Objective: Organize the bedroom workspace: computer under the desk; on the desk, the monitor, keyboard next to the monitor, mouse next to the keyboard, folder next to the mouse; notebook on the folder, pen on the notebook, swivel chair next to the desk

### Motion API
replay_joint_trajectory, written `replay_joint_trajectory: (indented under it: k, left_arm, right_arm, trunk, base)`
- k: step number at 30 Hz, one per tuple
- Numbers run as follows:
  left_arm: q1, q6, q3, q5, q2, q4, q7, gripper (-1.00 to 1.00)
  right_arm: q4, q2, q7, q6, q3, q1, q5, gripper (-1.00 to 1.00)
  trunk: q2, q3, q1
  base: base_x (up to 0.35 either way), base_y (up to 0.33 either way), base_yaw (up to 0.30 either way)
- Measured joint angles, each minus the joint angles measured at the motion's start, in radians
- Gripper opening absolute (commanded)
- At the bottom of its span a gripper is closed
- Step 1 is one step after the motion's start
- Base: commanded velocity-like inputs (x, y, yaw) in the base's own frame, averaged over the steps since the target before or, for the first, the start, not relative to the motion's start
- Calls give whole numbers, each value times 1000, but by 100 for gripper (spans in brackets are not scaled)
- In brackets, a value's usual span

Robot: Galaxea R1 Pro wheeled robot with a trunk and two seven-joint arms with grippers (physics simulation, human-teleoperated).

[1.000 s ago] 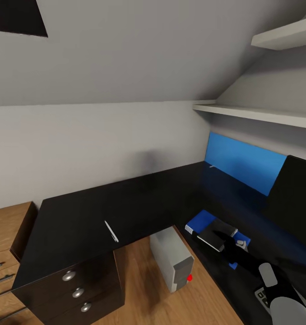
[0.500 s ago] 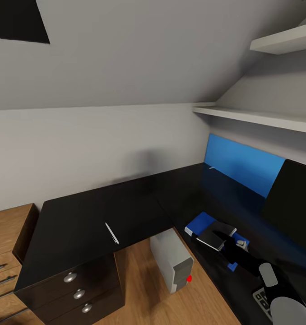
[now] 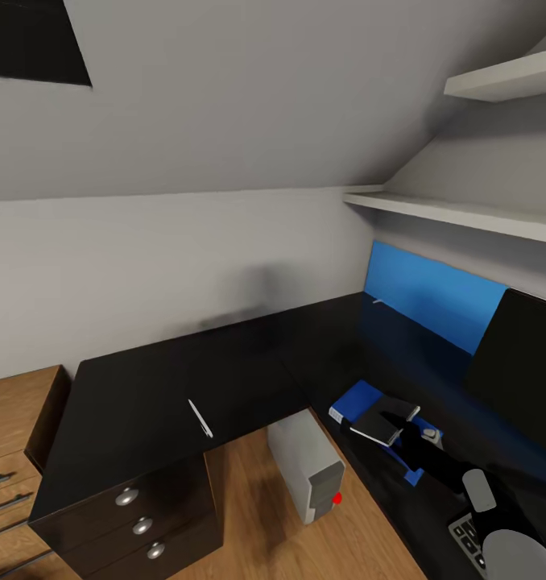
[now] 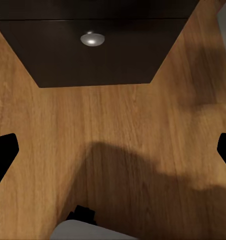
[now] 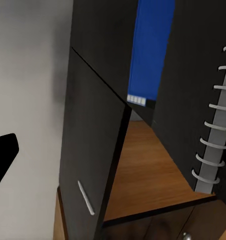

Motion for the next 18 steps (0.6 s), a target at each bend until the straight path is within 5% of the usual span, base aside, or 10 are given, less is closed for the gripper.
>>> replay_joint_trajectory:
  k: [18]
  left_arm:
    - [0,1,1,1,0,1,-1,100]
  right_arm:
    - [0,-1,0,1,0,0,0,100]
  trunk:
    - [0,0,0]
  base:
    - [-82,-41,0]
